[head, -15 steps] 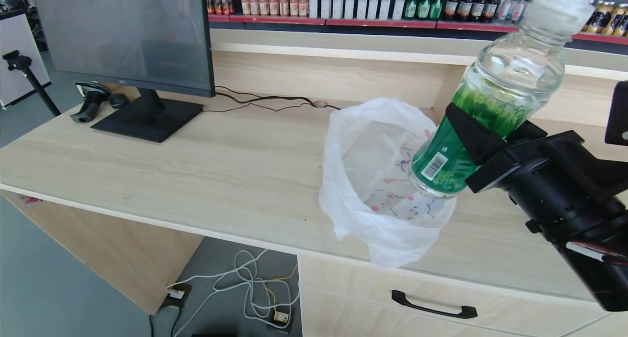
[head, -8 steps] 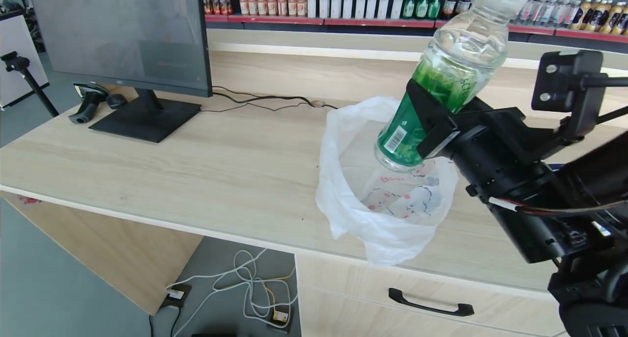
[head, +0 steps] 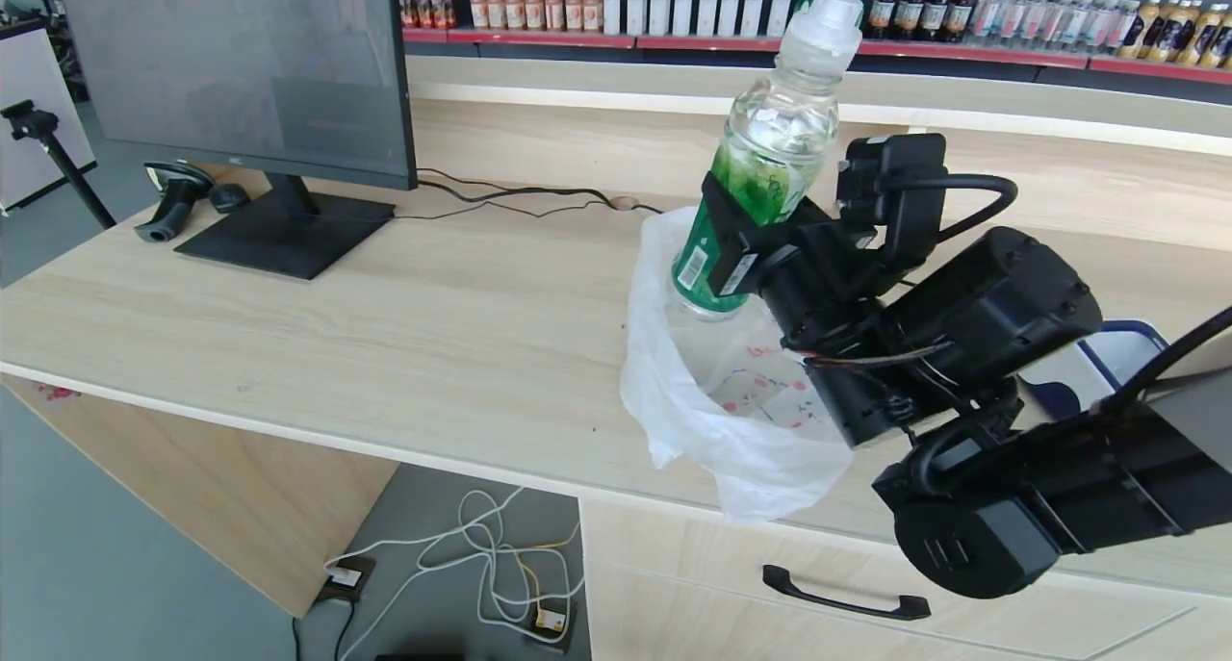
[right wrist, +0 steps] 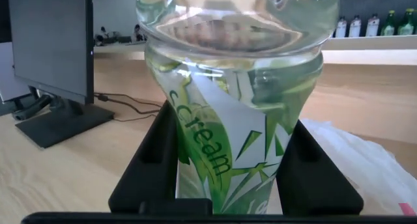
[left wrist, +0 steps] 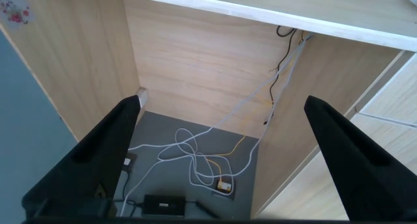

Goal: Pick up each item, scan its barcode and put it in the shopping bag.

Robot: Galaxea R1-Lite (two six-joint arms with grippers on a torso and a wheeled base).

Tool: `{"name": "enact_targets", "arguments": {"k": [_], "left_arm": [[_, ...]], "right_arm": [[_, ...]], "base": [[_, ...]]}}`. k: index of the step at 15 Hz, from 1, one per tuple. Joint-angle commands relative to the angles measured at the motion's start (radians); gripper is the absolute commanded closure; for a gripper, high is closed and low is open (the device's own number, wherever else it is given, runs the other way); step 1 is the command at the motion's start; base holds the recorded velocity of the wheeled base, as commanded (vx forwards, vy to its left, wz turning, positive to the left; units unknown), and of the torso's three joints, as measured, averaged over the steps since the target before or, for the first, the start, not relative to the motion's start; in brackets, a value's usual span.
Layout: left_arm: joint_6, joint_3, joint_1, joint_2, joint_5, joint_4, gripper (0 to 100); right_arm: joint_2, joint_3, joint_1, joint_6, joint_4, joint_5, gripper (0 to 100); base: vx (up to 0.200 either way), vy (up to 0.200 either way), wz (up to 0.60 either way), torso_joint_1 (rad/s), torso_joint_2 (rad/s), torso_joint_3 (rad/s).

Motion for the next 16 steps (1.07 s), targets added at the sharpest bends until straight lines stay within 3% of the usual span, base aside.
{"name": "enact_targets", "arguments": {"k": [1, 16], "left_arm": [[0.000, 0.000, 0.000, 0.000, 0.000, -0.001, 0], [0.000, 0.000, 0.000, 0.002, 0.000, -0.001, 0]], "right_arm": [[0.060, -0.047, 0.001, 0.000, 0.025, 0.000, 100], [0.133, -0.014, -0.010, 0.000, 0.034, -0.003, 100]], "base": [[0.000, 0.000, 0.00, 0.000, 0.00, 0.000], [0.000, 0.000, 0.00, 0.000, 0.00, 0.000]]}}
